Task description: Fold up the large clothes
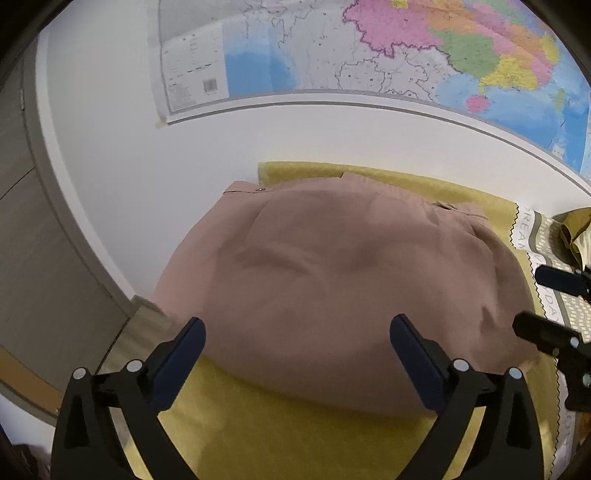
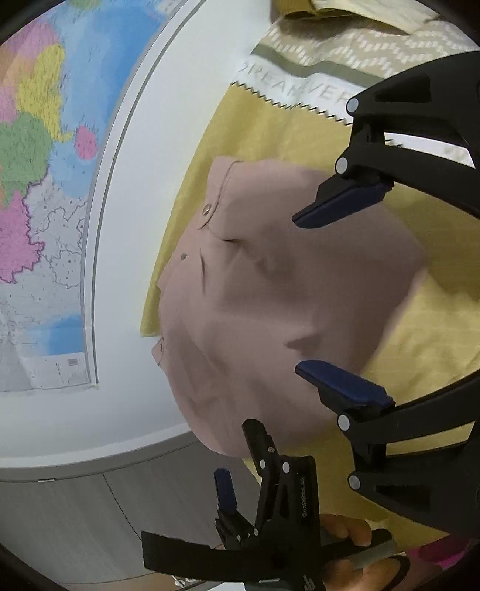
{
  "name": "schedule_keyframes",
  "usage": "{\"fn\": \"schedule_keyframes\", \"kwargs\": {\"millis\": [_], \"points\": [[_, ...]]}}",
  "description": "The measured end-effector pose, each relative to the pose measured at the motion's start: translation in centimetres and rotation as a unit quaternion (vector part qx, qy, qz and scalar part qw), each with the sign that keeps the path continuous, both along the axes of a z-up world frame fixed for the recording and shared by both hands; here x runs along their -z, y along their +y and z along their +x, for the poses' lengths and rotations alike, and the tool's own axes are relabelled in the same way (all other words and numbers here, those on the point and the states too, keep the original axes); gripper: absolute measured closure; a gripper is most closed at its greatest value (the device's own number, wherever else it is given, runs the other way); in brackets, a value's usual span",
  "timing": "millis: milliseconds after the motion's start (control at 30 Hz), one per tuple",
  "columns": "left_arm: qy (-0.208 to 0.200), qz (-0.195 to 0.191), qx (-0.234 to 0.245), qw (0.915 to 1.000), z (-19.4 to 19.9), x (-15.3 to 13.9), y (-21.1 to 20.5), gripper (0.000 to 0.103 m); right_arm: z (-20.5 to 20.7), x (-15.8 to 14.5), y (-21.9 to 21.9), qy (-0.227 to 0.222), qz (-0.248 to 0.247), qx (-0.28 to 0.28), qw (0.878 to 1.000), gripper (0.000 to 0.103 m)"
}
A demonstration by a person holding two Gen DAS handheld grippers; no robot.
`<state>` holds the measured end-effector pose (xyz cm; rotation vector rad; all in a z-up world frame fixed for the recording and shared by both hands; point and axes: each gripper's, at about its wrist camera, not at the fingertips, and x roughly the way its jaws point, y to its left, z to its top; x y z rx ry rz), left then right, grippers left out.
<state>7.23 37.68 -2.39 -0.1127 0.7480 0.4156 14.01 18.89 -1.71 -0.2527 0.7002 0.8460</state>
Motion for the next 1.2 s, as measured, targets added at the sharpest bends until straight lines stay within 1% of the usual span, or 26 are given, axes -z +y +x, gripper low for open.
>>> {"fn": "schedule_keyframes", "kwargs": {"millis": [100, 200, 300, 500, 633, 800, 867, 933, 1000, 1100, 1200], "points": [[-0.007, -0.006, -0.013, 0.9999, -1.6, -0.2, -1.0, 0.006, -0.9, 0.3, 0.0, -0.011, -0.004, 0.001, 1.0, 0.024], [-0.015, -0.001, -0.022, 0.9997, -2.7, -0.5, -1.8, 0.006, -1.9, 0.4, -0.6, -0.008, 0.001, 0.001, 1.0, 0.021], [-0.022, 0.003, -0.025, 0.9994, -3.5, -0.9, -2.7, 0.006, -2.8, 0.4, -1.2, -0.017, 0.0, 0.009, 1.0, 0.021], [-0.026, 0.028, -0.03, 0.9988, -5.1, -1.8, -4.6, 0.006, -4.2, 0.5, -2.3, -0.017, 0.0, 0.01, 1.0, 0.015], [-0.029, 0.014, -0.032, 0.999, -6.1, -2.0, -5.2, 0.006, -5.0, 0.6, -3.0, -0.017, 0.0, 0.013, 1.0, 0.015], [-0.031, 0.022, -0.035, 0.9987, -6.9, -2.0, -6.0, 0.006, -6.1, 0.6, -3.6, -0.019, 0.004, 0.013, 1.0, 0.012], [-0.031, 0.019, -0.034, 0.9988, -7.2, -2.0, -6.3, 0.006, -6.4, 0.6, -3.8, -0.02, 0.003, 0.013, 1.0, 0.009], [-0.032, 0.017, -0.037, 0.9987, -7.4, -2.0, -6.4, 0.006, -6.8, 0.6, -3.9, -0.024, 0.004, 0.012, 1.0, 0.009], [-0.034, 0.015, -0.036, 0.9987, -7.7, -2.0, -6.7, 0.006, -7.1, 0.6, -4.0, -0.024, 0.005, 0.012, 1.0, 0.006], [-0.033, 0.017, -0.036, 0.9987, -7.9, -1.9, -7.1, 0.006, -7.3, 0.5, -4.1, -0.026, 0.005, 0.018, 0.999, 0.005], [-0.034, 0.01, -0.041, 0.9985, -8.3, -1.8, -7.2, 0.006, -7.4, 0.4, -4.5, -0.022, 0.008, 0.024, 0.999, 0.005]]}}
